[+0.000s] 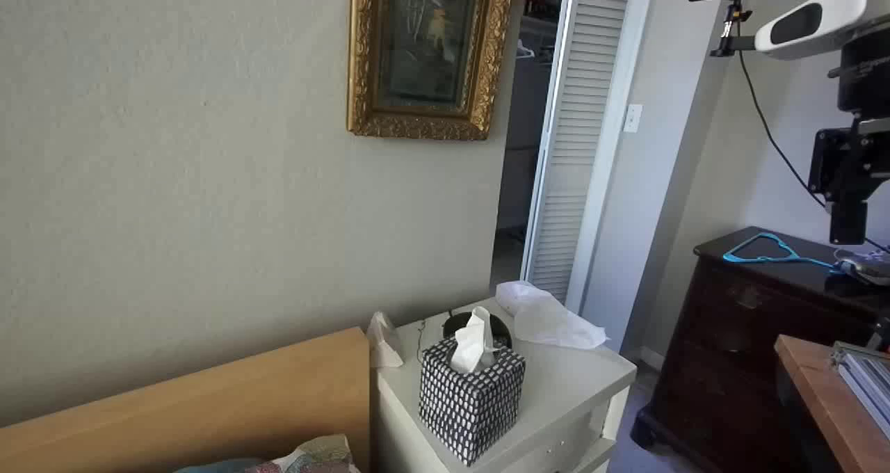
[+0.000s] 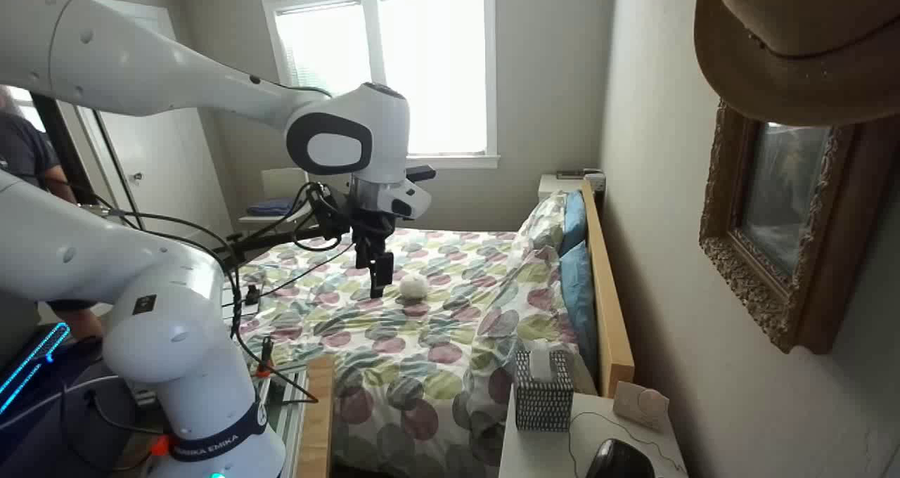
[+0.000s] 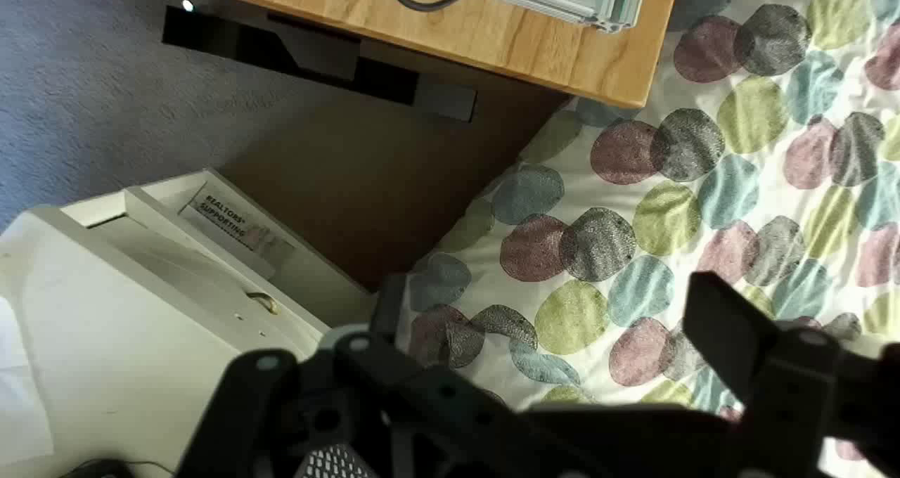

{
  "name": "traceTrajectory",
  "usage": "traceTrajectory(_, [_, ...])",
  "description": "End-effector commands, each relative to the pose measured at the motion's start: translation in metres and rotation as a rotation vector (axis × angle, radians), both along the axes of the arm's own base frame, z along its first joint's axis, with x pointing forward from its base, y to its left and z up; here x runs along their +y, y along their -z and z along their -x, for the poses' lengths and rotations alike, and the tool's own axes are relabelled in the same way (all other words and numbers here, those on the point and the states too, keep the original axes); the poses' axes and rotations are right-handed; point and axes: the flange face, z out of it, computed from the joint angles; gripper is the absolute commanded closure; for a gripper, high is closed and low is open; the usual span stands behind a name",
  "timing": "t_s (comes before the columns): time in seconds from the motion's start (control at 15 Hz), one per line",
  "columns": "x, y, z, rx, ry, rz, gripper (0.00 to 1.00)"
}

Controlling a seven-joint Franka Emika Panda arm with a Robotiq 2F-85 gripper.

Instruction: Put the hat on the white table

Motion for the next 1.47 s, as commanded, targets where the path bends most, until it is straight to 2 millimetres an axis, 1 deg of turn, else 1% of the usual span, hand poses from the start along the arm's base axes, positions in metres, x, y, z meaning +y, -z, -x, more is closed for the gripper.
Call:
traceTrajectory(0.0, [0.0,0.0,0.0,0.002,0.0,0.001,0.0])
traceTrajectory(0.4, [-0.001,0.001,-0.002,0.006,0.007,0.01,0.0])
traceTrajectory(0.47, [-0.003,0.0,-0.008,-0.004,0.042,0.028,0.0])
traceTrajectory(0.6, [-0.011,-0.011,-0.025,-0.067,0.183,0.029,0.0])
traceTrajectory(0.93, [-0.038,-0.045,-0.07,-0.266,0.416,-0.01,0.0])
traceTrajectory(1.13, [-0.055,-0.074,-0.094,-0.412,0.533,-0.026,0.0])
traceTrajectory(1.4, [-0.08,-0.124,-0.122,-0.632,0.649,-0.034,0.0])
